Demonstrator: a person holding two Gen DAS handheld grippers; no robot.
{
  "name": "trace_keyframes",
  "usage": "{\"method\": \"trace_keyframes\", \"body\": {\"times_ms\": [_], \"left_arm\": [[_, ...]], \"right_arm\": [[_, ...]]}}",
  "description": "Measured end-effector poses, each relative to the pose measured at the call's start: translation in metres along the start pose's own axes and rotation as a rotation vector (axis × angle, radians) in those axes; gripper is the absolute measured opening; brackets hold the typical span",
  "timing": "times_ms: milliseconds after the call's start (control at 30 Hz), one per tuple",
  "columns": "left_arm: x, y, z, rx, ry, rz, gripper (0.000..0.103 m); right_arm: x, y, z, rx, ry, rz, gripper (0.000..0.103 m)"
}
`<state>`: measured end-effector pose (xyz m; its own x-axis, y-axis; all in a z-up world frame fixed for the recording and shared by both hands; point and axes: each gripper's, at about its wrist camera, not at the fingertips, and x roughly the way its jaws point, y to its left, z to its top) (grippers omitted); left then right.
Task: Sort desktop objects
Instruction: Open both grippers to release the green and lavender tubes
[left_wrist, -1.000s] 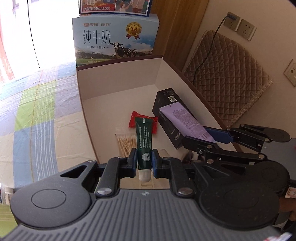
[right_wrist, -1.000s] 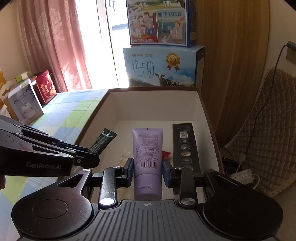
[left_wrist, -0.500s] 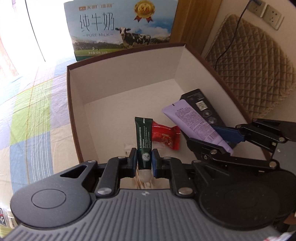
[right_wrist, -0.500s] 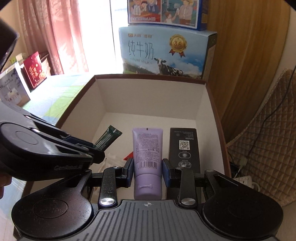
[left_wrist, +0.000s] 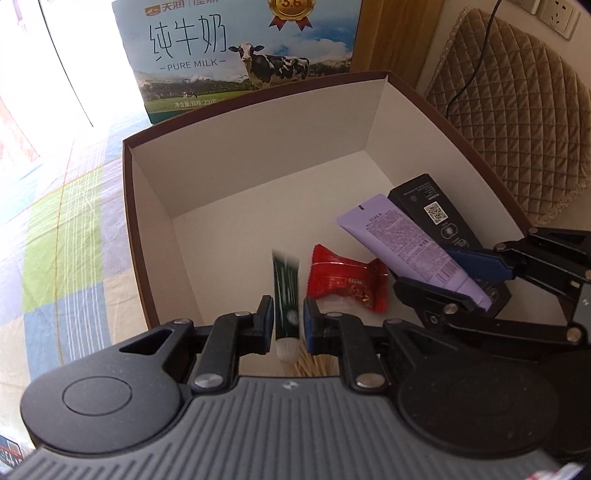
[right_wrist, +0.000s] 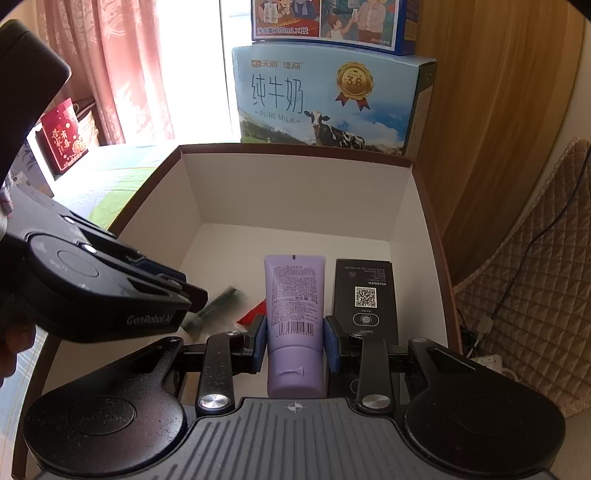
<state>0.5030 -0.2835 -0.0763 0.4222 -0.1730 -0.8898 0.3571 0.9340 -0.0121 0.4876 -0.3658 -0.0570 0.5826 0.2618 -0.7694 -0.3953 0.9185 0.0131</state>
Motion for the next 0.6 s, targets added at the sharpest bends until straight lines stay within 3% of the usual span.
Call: {"method": "trace_keyframes", "body": {"times_ms": [600], "left_arm": [[-0.0056, 0.0040, 0.0003, 0.023, -0.019, 0.025, 0.021]], "right_arm": [[0.0020, 0.0050, -0.0018, -0.046, -0.028, 0.030, 0.032]]}}
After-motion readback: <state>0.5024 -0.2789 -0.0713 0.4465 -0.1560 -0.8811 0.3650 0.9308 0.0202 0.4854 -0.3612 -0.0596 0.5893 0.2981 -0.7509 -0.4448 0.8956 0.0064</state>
